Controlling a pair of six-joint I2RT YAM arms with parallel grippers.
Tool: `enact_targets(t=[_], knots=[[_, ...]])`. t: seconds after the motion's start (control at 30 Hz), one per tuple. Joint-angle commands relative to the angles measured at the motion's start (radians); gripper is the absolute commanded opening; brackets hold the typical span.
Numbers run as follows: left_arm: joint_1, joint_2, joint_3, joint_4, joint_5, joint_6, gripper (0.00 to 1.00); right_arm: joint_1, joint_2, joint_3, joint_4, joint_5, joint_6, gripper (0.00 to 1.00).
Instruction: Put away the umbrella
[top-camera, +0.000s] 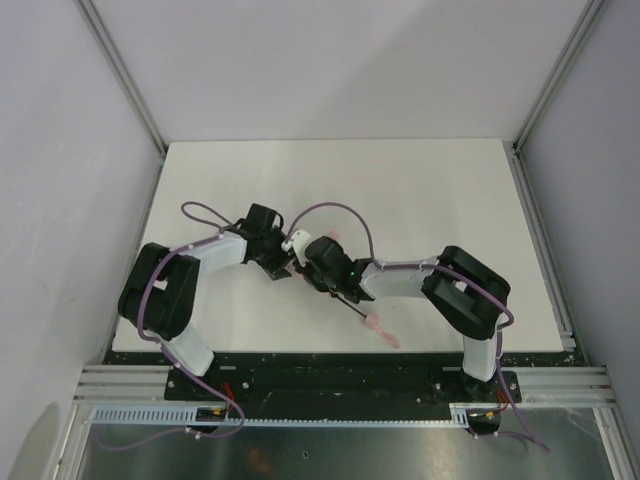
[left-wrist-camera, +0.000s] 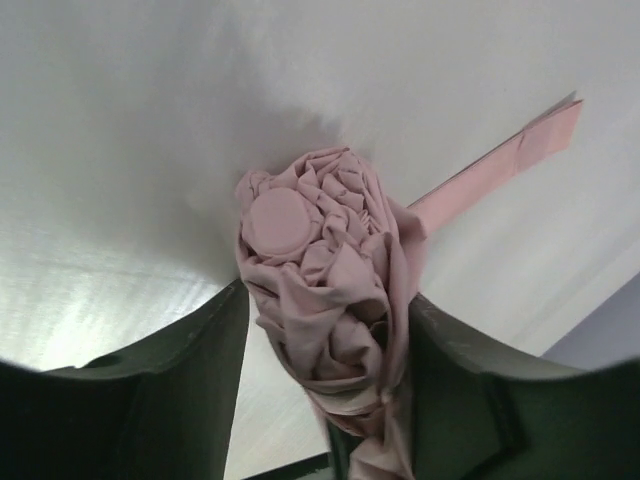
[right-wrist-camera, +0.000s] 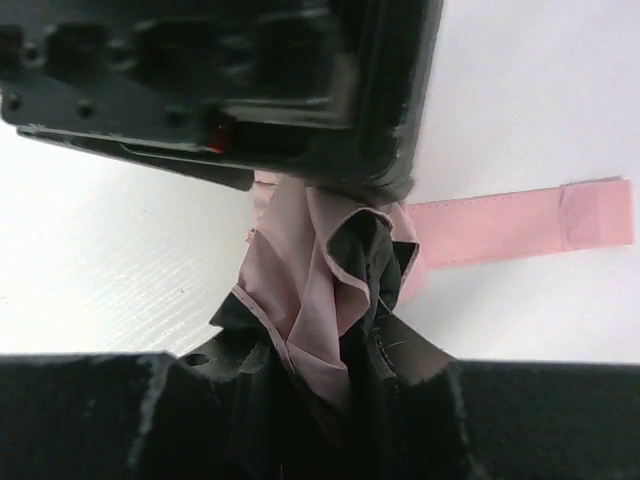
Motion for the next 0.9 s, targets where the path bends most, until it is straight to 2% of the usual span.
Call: enact_targets(t=[0.0, 0.17, 0.23, 0.57, 0.77, 0.87], knots=[[0.021, -0.033, 0.022, -0.102, -0.068, 0.147, 0.67, -0.106, 0.091, -0.040, -0.110, -0.361, 0.077, 0.00], [0.078, -0.112, 0.000, -0.085, -0.066, 0.197, 0.91, -0.193, 0.136, -0.042, -0.088, -0.589, 0.119, 0.00], [0.093, -0.143, -0.026, -0.065, -0.046, 0.199, 0.97, -0.221, 0.160, -0.041, -0.076, -0.669, 0.142, 0.00], [0.070, -0.251, -0.133, 0.057, 0.022, 0.134, 0.99, -0.303, 0.266, -0.040, 0.001, -0.930, 0.260, 0.00], [0.016, -0.178, -0.142, 0.084, -0.017, 0.075, 0.99, -0.348, 0.303, -0.042, 0.066, -1.066, 0.343, 0.00], [0.011, -0.135, -0.168, 0.092, -0.032, 0.061, 0.95, -0.365, 0.311, -0.041, 0.083, -1.106, 0.362, 0.00]])
